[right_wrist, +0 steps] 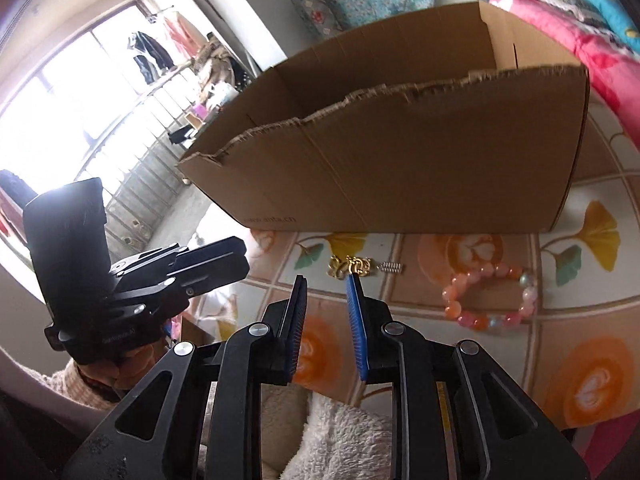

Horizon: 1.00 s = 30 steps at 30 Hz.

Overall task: Organize jewelry
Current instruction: 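Move both grippers back to the gold jewelry beside the box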

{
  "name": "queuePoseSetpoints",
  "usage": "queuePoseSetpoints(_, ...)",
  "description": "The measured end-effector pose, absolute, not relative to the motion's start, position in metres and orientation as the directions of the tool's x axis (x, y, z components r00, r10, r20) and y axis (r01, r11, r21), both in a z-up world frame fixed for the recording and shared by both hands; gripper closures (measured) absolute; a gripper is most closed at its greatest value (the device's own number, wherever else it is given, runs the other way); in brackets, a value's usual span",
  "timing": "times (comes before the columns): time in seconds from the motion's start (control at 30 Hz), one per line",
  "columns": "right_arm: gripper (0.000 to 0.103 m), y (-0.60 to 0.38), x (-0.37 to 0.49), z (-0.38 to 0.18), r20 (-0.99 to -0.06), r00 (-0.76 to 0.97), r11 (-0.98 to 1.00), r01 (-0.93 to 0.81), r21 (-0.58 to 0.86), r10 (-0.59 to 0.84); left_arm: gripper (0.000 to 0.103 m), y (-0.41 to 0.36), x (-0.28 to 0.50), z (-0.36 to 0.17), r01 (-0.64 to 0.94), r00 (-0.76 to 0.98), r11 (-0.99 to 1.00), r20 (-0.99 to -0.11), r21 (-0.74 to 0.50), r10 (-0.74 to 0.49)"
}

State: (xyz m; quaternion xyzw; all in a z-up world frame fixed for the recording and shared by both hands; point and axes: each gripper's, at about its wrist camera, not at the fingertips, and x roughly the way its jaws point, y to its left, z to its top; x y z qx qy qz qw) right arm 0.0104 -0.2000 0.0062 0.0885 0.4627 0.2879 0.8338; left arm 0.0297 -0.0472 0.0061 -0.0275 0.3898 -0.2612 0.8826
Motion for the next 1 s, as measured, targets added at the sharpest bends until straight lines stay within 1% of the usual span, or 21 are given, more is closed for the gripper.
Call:
queuePoseSetpoints(0.07, 0.081, -0.196, 0.016, 0.0, -0.742, 0.408, 0.837, -0.389, 0.386, 0.532, 0.079, -0.058, 0.036, -0.004, 0.455, 0.548, 0.863, -0.695, -0.22, -0.466)
queuePoseSetpoints(0.2, 0.081, -0.193, 0.024, -0.004, -0.75, 0.407, 0.842, -0.39, 0.373, 0.521, 0.079, -0.074, 0.048, -0.018, 0.485, 0.537, 0.859, -0.721, -0.161, -0.439)
queuePoseSetpoints(0.33, 0.081, -0.195, 0.027, -0.005, -0.748, 0.396, 0.836, -0.388, 0.388, 0.532, 0.078, -0.089, 0.056, -0.027, 0.52, 0.535, 0.851, -0.747, -0.076, -0.394)
queuePoseSetpoints(0.53, 0.081, -0.201, 0.029, -0.007, -0.737, 0.391, 0.824, -0.39, 0.41, 0.552, 0.078, -0.101, 0.058, -0.028, 0.549, 0.558, 0.836, -0.749, 0.011, -0.357)
queuePoseSetpoints(0.73, 0.081, -0.222, 0.026, -0.005, -0.727, 0.39, 0.817, -0.387, 0.428, 0.566, 0.078, -0.106, 0.061, -0.029, 0.578, 0.559, 0.815, -0.749, 0.044, -0.356)
queuePoseSetpoints(0.9, 0.081, -0.23, 0.024, -0.003, -0.723, 0.391, 0.815, -0.38, 0.437, 0.57, 0.078, -0.106, 0.064, -0.03, 0.603, 0.546, 0.796, -0.752, 0.046, -0.37)
queuePoseSetpoints(0.97, 0.081, -0.231, 0.023, -0.003, -0.723, 0.391, 0.816, -0.378, 0.438, 0.57, 0.084, -0.107, 0.063, -0.03, 0.615, 0.541, 0.787, -0.751, 0.048, -0.378)
queuePoseSetpoints(1.0, 0.081, -0.23, 0.022, -0.004, -0.723, 0.391, 0.815, -0.377, 0.439, 0.57, 0.085, -0.107, 0.062, -0.03, 0.617, 0.543, 0.785, -0.751, 0.053, -0.376)
